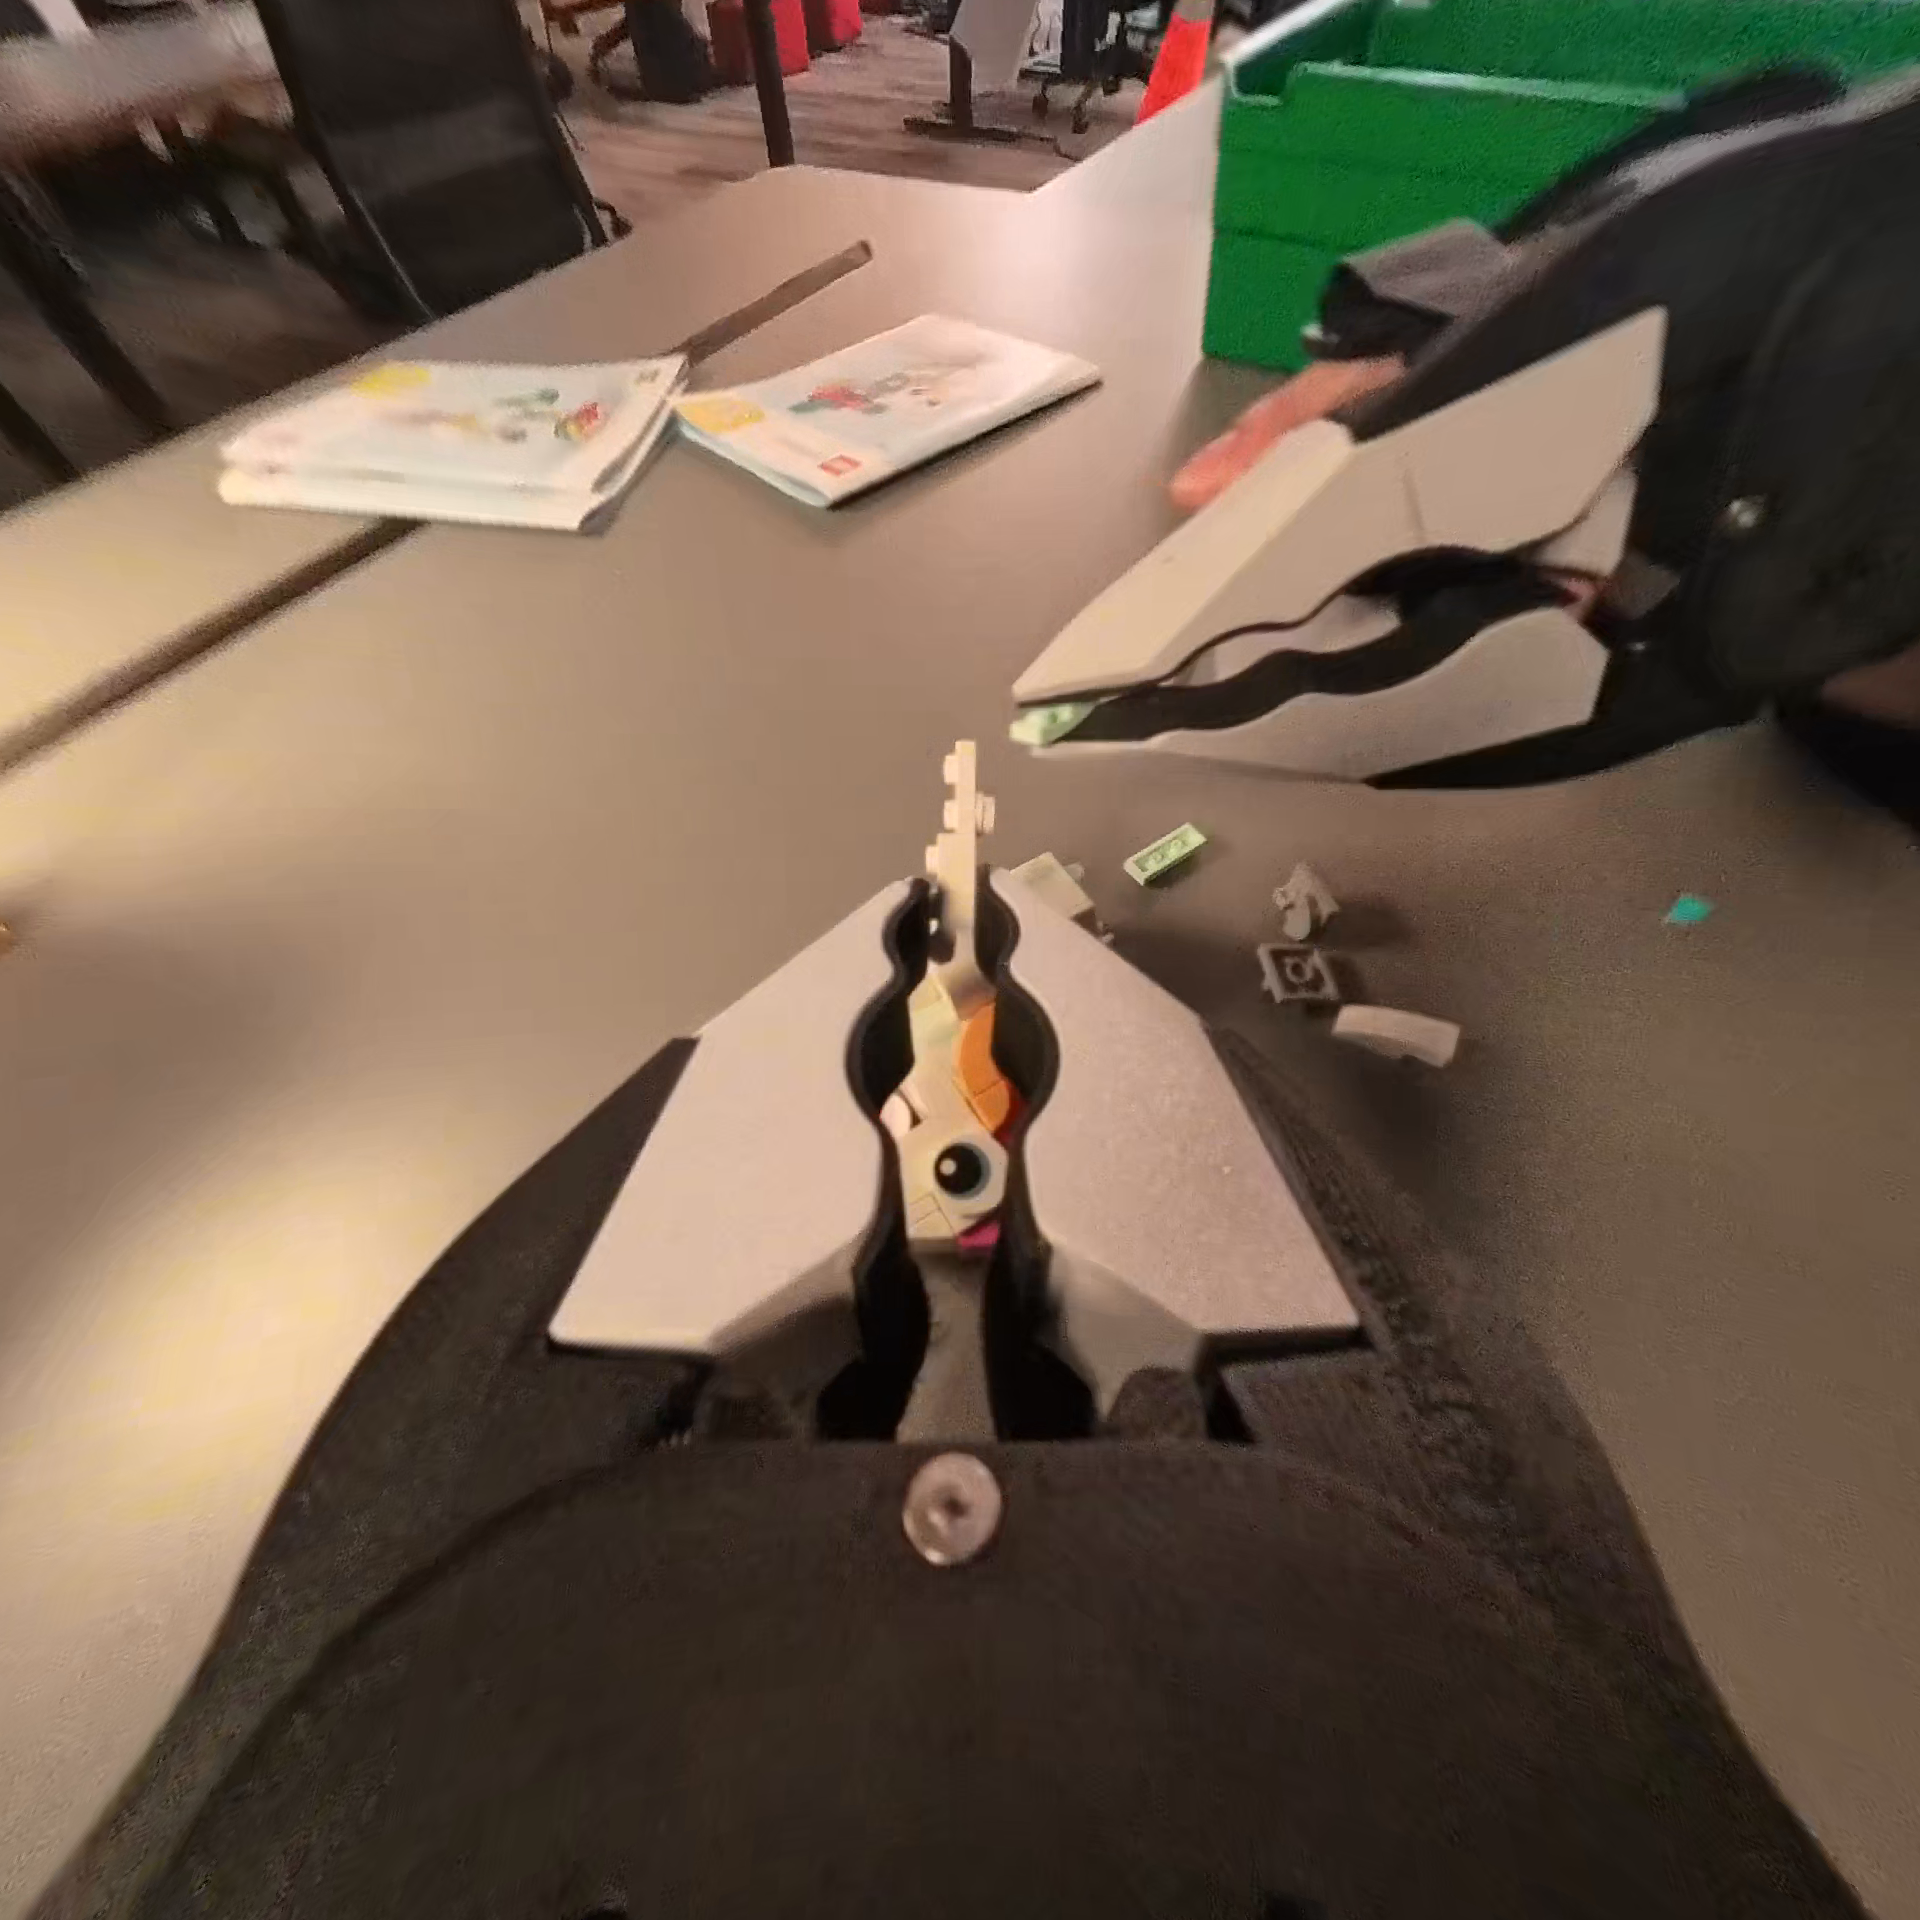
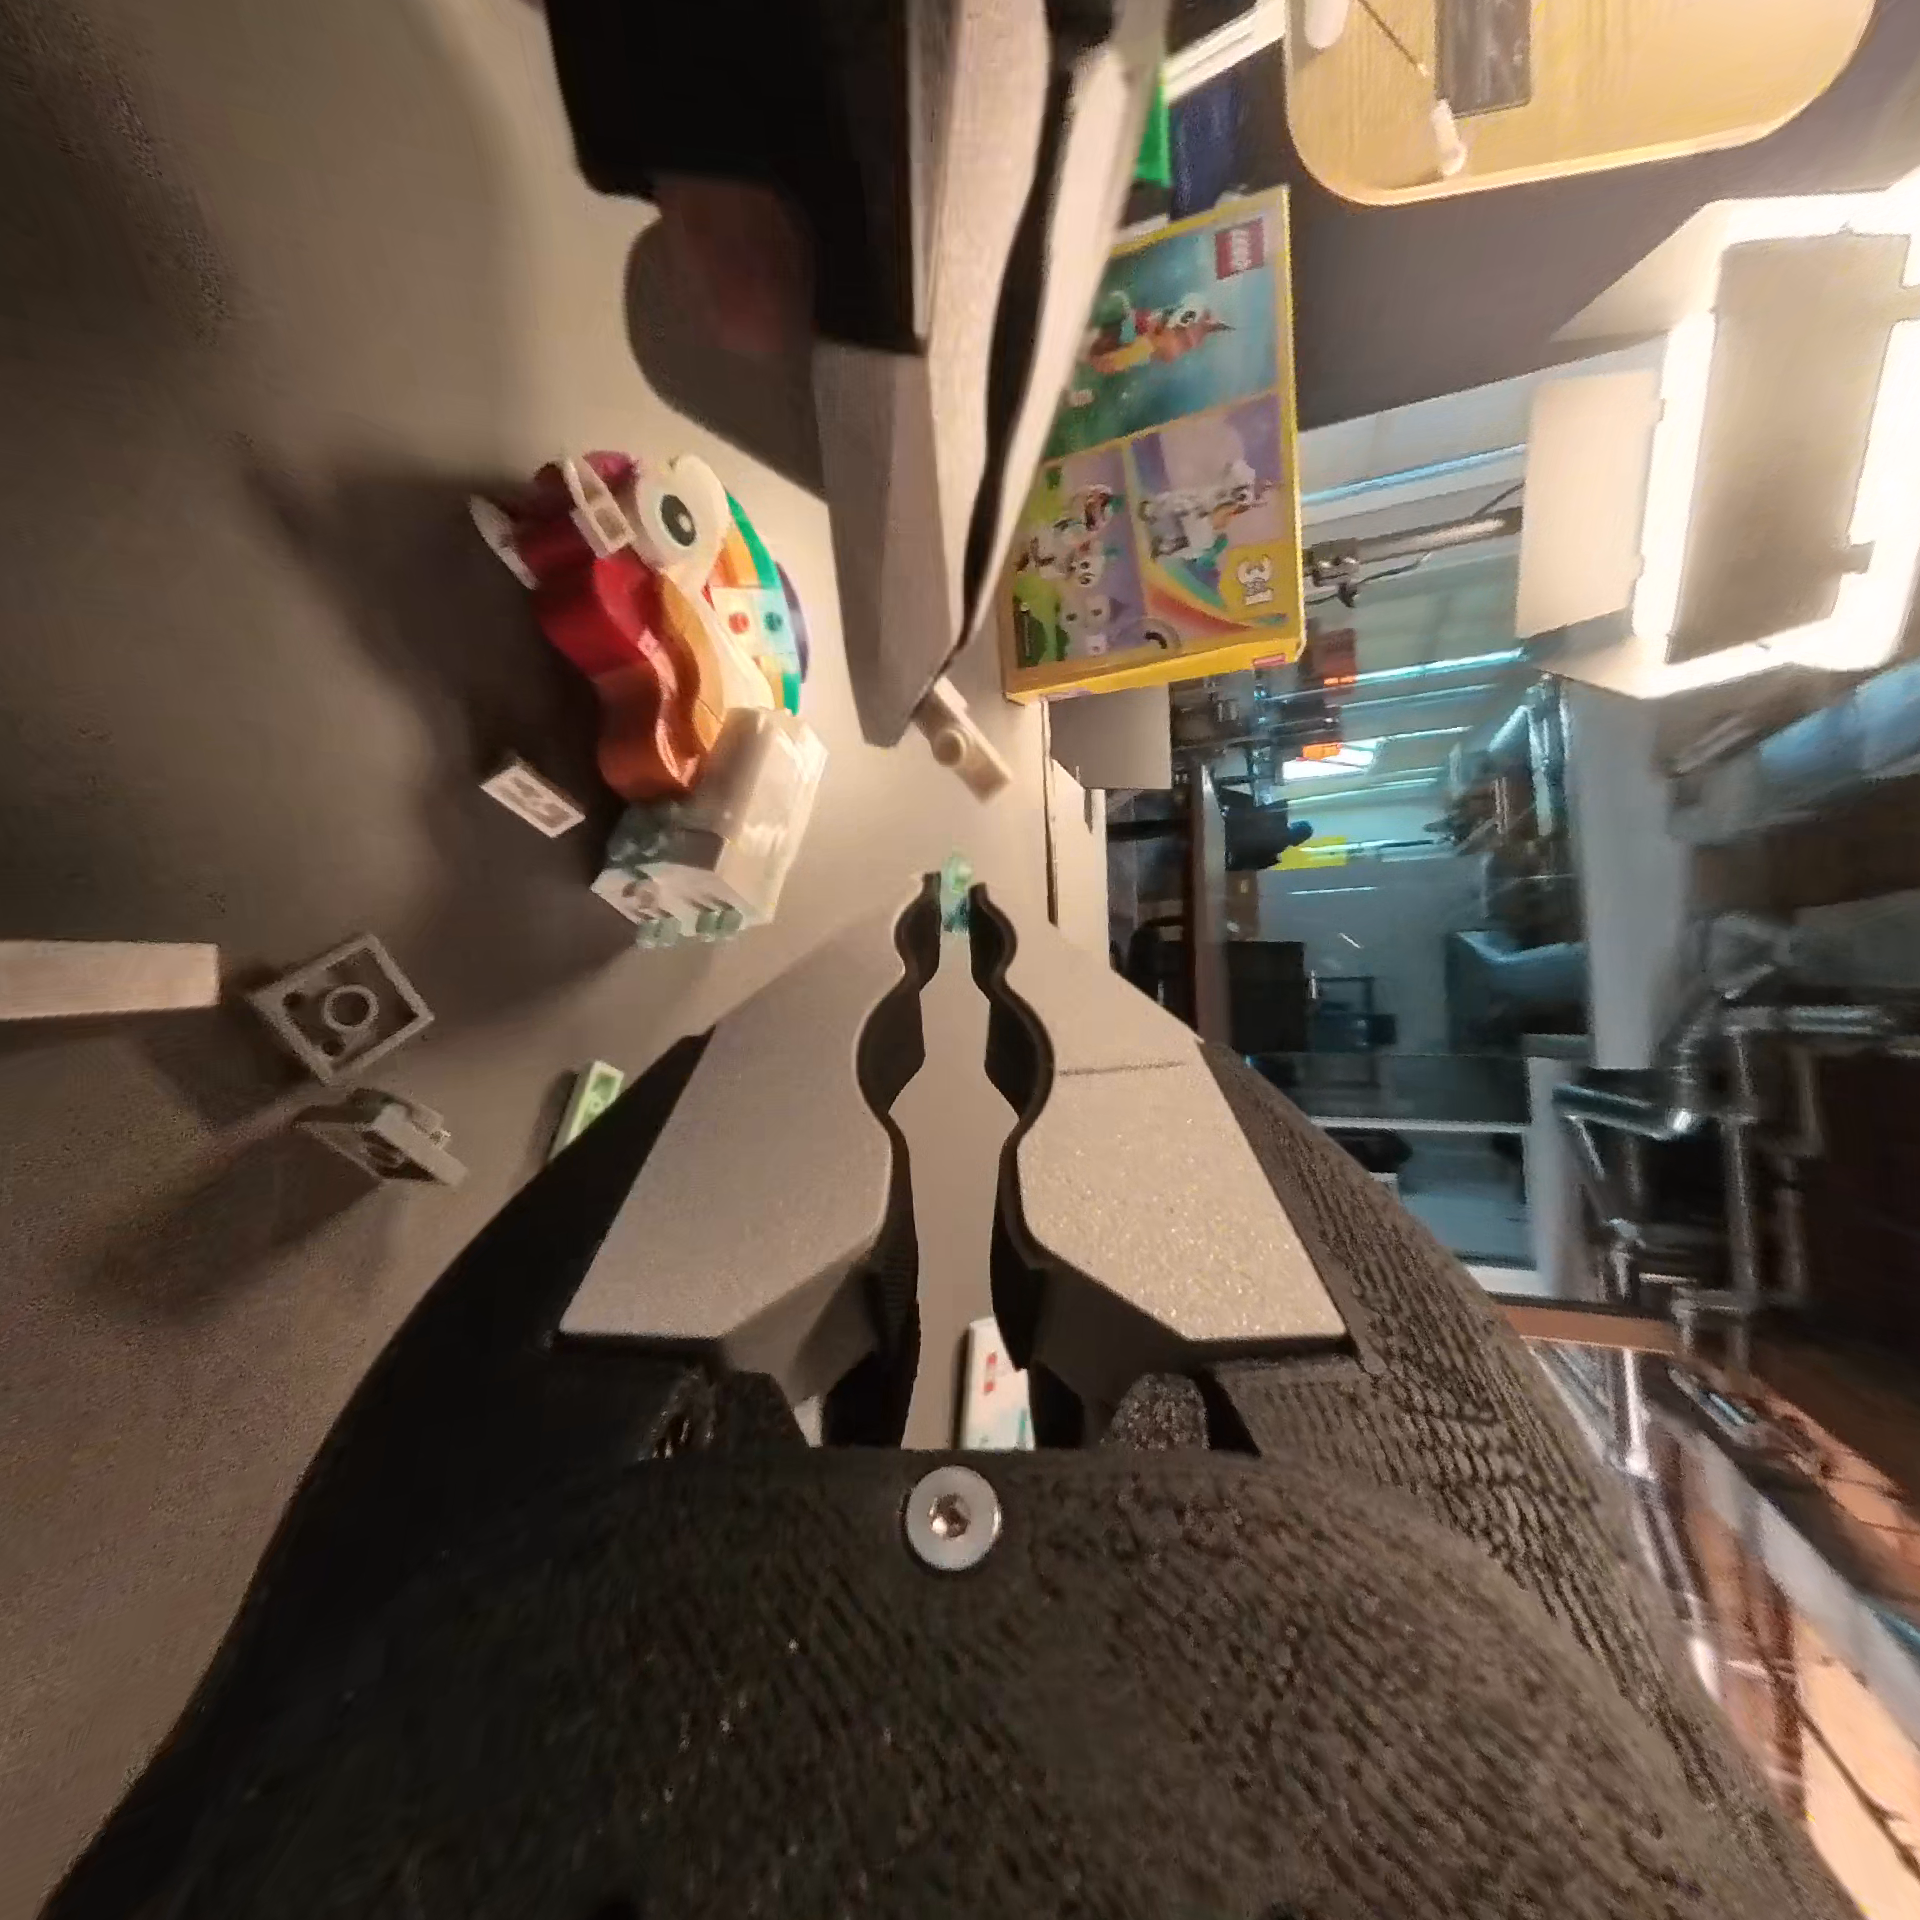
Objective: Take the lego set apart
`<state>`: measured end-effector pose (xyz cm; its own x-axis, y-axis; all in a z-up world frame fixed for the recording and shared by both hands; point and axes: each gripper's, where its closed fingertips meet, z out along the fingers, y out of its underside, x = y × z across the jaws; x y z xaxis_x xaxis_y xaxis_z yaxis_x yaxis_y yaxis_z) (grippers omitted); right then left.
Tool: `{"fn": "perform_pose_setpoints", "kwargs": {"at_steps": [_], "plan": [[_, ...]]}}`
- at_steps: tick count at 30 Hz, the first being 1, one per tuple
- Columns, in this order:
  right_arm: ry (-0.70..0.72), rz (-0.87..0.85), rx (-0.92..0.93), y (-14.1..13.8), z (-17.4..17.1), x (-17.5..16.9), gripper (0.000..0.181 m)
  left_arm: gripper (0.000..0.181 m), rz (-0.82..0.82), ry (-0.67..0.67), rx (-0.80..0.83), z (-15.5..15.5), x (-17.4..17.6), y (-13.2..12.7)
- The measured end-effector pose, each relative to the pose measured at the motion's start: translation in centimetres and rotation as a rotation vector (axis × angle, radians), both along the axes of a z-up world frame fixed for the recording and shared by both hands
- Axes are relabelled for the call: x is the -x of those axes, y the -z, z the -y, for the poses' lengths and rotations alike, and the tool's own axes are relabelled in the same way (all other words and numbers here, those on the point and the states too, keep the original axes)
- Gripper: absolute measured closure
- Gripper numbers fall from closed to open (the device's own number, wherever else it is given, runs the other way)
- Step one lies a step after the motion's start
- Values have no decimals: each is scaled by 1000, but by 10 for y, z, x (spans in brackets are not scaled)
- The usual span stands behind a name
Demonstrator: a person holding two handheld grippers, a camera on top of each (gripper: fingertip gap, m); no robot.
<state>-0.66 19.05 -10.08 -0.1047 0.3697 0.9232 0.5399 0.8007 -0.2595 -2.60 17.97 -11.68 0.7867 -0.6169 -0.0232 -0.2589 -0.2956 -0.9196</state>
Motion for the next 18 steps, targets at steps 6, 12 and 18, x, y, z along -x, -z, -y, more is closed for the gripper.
{"fn": "perform_pose_setpoints", "kwargs": {"at_steps": [6,12,18], "plan": [[-54,-125,462,6,4,2,174,174,53,7,59,-1,1,8],[60,34,540,39,-9,-5,144,174,-193,19,-21,-3,-1,17],[-58,20,398,24,13,9,150,174,-534,49,-173,-1,-1,23]]}}
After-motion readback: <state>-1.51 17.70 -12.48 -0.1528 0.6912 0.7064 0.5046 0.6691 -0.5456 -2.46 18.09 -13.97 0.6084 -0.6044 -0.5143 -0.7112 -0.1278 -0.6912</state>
